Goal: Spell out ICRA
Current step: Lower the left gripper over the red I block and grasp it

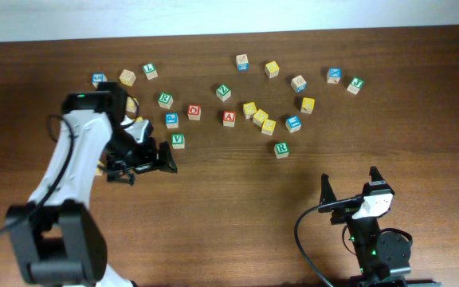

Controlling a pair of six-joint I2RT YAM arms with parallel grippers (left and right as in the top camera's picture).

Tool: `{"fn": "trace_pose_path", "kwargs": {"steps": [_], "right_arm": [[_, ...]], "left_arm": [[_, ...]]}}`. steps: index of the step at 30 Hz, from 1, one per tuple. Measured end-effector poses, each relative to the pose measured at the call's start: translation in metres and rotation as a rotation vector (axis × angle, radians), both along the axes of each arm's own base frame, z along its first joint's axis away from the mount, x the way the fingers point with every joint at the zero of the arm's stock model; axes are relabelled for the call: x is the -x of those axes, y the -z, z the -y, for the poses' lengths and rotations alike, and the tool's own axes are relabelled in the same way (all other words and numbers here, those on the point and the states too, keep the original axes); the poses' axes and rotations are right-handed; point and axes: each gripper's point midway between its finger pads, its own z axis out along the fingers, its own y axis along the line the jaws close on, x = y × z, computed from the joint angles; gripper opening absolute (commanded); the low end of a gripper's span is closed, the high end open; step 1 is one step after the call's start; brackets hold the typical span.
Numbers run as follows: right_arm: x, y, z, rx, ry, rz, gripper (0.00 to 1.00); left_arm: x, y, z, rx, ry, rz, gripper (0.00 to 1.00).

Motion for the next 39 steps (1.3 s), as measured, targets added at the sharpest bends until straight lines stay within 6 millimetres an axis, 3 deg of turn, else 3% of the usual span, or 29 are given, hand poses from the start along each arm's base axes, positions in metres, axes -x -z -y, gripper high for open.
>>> {"fn": "trace_pose_path", "kwargs": {"steps": [9, 15, 18, 21, 39], "right_arm": [[0.0, 0.0, 0.0, 0.0, 0.0, 0.0, 0.98], [0.0, 0.0, 0.0, 0.001, 0.0, 0.0, 0.98], [0.0, 0.0, 0.0, 0.0, 0.0, 0.0, 0.98], [0.0, 0.0, 0.0, 0.001, 0.0, 0.0, 0.98], [0.0, 0.0, 0.0, 0.0, 0.0, 0.0, 0.98]], "left_arm": [[-0.028, 0.061, 0.012, -0.231, 0.056, 0.163, 0.99], [-0.05, 0.077, 0.004, -0.281, 0.038, 0.277, 0.98], [-0.058, 0.08, 0.004, -0.282, 0.031, 0.316, 0.8], [-0.062, 0.08, 0.005, -0.278, 0.018, 0.333, 0.72], [-0.079, 0.081, 0.009, -0.265, 0.001, 0.409, 0.62]]}}
